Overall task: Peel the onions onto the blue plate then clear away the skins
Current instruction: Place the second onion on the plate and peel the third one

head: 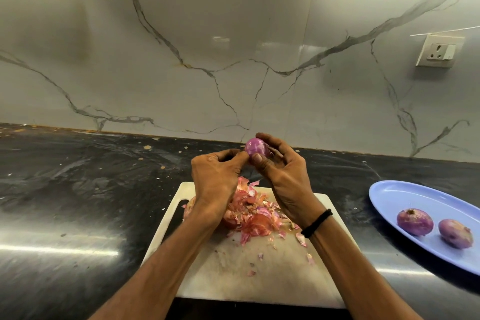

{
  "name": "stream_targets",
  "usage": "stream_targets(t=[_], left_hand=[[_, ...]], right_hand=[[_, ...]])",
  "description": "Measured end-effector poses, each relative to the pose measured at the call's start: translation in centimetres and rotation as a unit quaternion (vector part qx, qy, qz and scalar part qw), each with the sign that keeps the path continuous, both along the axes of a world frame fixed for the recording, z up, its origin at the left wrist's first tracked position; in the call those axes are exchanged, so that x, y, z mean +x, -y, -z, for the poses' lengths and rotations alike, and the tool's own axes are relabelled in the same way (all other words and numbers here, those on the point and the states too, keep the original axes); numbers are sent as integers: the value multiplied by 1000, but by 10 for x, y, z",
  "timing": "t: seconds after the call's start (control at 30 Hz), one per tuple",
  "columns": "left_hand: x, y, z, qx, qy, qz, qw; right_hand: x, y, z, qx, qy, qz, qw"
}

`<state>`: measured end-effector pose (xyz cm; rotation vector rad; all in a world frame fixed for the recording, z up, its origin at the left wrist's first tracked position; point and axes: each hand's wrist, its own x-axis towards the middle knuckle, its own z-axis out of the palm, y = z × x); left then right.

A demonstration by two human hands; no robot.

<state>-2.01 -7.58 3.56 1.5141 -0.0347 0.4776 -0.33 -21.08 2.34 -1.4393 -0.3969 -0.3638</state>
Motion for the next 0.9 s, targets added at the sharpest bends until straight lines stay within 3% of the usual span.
stream_targets(t=[0.23, 0.43, 0.53, 0.67, 0.8, 0.9], left_hand=[[10, -13, 4, -49, 8, -65, 997], [18, -16, 8, 54, 45, -96, 993], [22, -17, 12, 122, 40, -93, 987], [19, -13, 16, 216, 74, -88, 970], [15, -11, 15, 282, 100, -89, 950], [14, -13, 16, 317, 113, -100, 936]], right_hand=[[2, 1, 1, -66, 35, 67, 995], [4, 2, 3, -84, 60, 101, 989], [3, 4, 1, -68, 23, 105, 992], [-2, 7, -3, 83, -102, 20, 991], [-15, 15, -14, 263, -209, -71, 939], [-23, 23, -14, 332, -240, -97, 907]])
